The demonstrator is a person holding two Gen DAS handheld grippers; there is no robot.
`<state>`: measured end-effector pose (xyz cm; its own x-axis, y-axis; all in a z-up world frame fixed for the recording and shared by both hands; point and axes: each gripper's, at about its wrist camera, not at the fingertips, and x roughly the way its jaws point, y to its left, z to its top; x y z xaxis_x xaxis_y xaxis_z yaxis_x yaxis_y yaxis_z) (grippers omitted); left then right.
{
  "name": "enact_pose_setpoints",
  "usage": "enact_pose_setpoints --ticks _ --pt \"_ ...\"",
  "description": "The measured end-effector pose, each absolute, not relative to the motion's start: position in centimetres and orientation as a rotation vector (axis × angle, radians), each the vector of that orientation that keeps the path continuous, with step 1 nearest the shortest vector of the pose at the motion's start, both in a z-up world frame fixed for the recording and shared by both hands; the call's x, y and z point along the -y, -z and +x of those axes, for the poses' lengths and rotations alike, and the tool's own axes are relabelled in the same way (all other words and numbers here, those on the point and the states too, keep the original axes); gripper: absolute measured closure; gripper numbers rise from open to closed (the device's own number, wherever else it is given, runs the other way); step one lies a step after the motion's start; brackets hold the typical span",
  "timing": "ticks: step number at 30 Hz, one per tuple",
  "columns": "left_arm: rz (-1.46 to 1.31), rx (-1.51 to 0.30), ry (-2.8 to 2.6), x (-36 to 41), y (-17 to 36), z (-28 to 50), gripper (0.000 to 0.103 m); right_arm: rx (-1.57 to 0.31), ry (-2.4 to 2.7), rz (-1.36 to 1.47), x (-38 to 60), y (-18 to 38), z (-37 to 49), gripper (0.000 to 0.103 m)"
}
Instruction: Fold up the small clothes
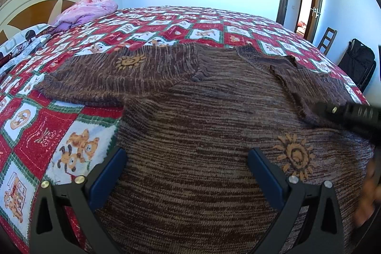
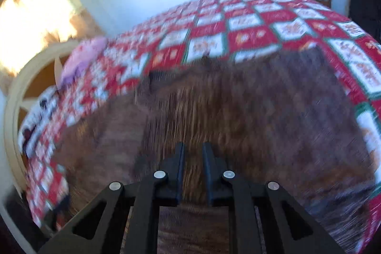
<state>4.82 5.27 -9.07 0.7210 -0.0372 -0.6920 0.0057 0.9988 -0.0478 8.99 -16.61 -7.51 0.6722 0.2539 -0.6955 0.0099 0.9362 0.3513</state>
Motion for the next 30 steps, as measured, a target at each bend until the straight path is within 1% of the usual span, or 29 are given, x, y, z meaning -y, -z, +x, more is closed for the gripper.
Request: enact_pose_setpoints --ticks 3,4,7,9,12,15,20,23,25,27,29,30 --pt "-0.045 -0.771 0.024 -5.3 9.0 4.9 0.000 -0.795 -0.128 0.262 14.8 7.5 8.3 0.086" --pt "-0.043 -0.776 0.026 -5.3 9.0 4.9 0.000 -0.800 -0.126 0.243 14.4 7.6 8.4 0.083" --pt "-0.051 -0.809 0.058 -5.8 8.6 5.1 0.000 -0.796 -0.148 0.262 14.8 7.9 8.5 0.078" --pt "-0.097 -0.801 0.072 -7.4 7.7 4.8 0.000 -0.790 -0.159 0.294 15.5 7.9 8.2 0.077" --pt "-0.183 -0.719 -0.029 -12.2 5.0 4.7 0.000 -0.776 -0.184 0.361 16.5 8.2 7.9 0.077" --pt "-0.317 -0.672 -0.155 -18.8 3.2 6.0 0.000 -0.772 -0.205 0.416 17.1 8.4 7.9 0.077" --pt "-0.487 -0.691 -0.292 -27.2 4.3 9.7 0.000 -0.769 -0.217 0.448 17.5 8.6 7.9 0.077" --pt "-0.638 -0.729 -0.281 -29.8 6.5 11.3 0.007 -0.768 -0.214 0.443 17.4 8.6 7.9 0.077" --pt "-0.719 -0.742 -0.297 -30.7 8.1 12.0 0.019 -0.767 -0.214 0.445 17.5 8.6 7.8 0.077" --pt "-0.742 -0.714 -0.315 -30.9 8.8 12.2 0.021 -0.767 -0.214 0.446 17.5 8.6 7.9 0.077" --pt "-0.723 -0.688 -0.307 -30.3 8.7 12.4 0.026 -0.767 -0.214 0.445 17.5 8.6 7.9 0.077" --pt "-0.712 -0.688 -0.300 -30.3 8.7 12.8 0.034 -0.767 -0.214 0.447 17.5 8.6 7.9 0.077"
